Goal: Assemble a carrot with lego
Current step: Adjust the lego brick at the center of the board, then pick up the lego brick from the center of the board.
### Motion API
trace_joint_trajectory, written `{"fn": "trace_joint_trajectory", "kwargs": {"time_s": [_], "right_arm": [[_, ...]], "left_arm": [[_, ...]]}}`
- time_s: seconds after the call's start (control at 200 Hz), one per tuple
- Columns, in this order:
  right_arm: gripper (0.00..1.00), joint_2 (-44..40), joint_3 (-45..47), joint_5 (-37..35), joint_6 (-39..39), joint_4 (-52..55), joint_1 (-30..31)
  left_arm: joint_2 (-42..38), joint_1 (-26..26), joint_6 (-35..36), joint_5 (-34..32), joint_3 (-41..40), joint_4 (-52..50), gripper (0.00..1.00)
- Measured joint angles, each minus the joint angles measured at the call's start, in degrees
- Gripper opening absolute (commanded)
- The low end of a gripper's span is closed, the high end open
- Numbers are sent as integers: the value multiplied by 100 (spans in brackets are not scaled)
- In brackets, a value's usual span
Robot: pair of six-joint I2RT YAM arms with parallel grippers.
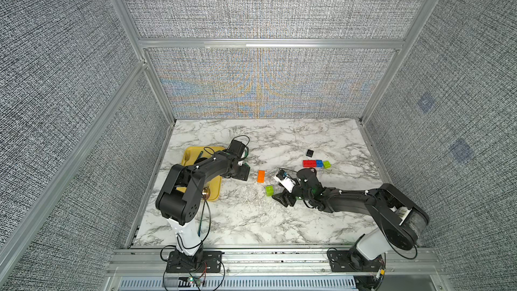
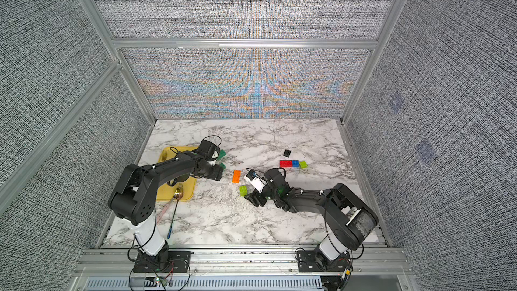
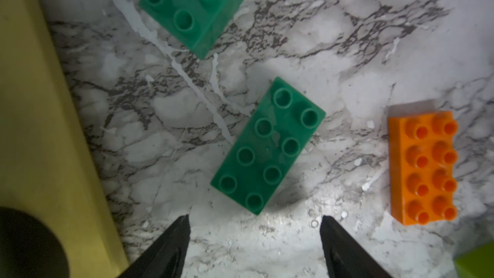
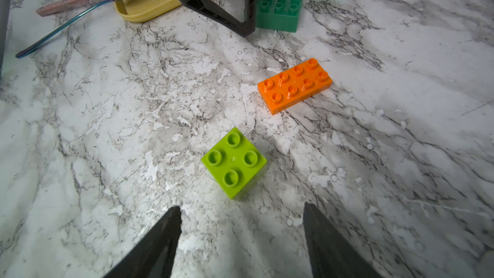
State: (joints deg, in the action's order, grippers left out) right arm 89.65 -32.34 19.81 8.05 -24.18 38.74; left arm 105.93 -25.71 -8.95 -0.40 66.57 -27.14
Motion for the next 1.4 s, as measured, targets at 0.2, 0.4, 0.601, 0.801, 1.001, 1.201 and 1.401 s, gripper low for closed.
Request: {"fn": "trace_joint_trajectory", "kwargs": {"time_s": [0.2,0.4,0.601,0.801,1.001,1.201,1.401], "right_arm": [[73,-83,72,-4,-57,96,0],[73,-90,103,-7,-76,131,0],[73,-46,85,-7,-76,160,0],[73,-68,85,-33,-81,166,0],[73,-101,85,-52,-125,168,-2],[73,-380,118,-50,-330,227,-275],[73,-890,186,50,-933,289,-997]], "left_arm": [[706,63,225,-68,774,-354,73],[1019,129,299,0,1193,-643,66],[1248,149,431,87,1497,-754,54],[1316,157,442,96,1574,-748,48],[1425,160,452,98,1694,-782,35],[1071,162,439,258,1357,-643,22],[-173,-160,417,452,704,-721,16]]}}
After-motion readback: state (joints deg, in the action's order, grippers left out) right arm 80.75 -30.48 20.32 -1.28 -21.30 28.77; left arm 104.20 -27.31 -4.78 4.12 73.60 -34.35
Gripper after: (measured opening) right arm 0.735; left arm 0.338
